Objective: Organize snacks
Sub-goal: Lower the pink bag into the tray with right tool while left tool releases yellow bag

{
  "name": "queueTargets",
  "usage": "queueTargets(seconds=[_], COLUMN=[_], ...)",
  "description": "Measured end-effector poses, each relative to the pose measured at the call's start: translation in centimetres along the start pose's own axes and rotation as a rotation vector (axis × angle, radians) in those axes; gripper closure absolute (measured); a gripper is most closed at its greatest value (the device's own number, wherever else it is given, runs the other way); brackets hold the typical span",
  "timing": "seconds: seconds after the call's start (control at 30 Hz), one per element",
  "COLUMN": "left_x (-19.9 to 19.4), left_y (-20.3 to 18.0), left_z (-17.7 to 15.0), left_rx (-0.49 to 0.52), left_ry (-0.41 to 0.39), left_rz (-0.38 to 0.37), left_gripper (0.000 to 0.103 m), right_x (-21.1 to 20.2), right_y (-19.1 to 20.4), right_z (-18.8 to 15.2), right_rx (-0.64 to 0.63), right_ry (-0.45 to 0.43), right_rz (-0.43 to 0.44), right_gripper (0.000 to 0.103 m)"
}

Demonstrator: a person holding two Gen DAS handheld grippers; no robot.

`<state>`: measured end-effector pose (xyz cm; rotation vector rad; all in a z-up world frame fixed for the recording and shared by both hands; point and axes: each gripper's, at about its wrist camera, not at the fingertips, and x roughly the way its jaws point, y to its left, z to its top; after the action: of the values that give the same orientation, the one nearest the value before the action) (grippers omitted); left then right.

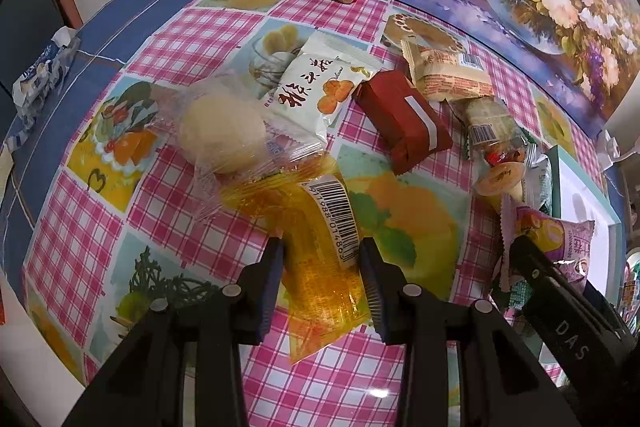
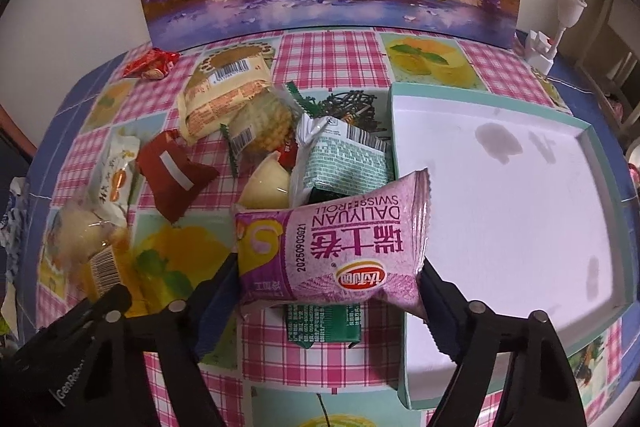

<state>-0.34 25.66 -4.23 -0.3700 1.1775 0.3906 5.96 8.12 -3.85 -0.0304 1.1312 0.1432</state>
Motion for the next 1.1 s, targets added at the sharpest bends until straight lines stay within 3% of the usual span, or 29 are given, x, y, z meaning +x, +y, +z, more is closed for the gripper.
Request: queueTargets(seconds=[0.4,0.57,1.1], left_x=[-0.6,-2.3,-6.3], left_y=[0.3,-0.4,-9.5], left_z=[-0.3,0.0,4.1], left_rx=[-0.023,-0.012,0.095], left_ry=[-0.003,-0.032,-0.089], left_rz=[-0.018,-0.014,-0.05], left_gripper=[0.066,0.066,0.066], right_x=[-1.9,-4.0,-6.2], right_y=[-0.5,-0.9,-7.9], right_z=[0.3,1.0,5.6], right_rx=[0.028,0.032,0.23], right_ry=[-0.029,-0.086,-0.121], right_rz=[0.059,0.05,-0.022], right_gripper=[0.024,0.024,0.024])
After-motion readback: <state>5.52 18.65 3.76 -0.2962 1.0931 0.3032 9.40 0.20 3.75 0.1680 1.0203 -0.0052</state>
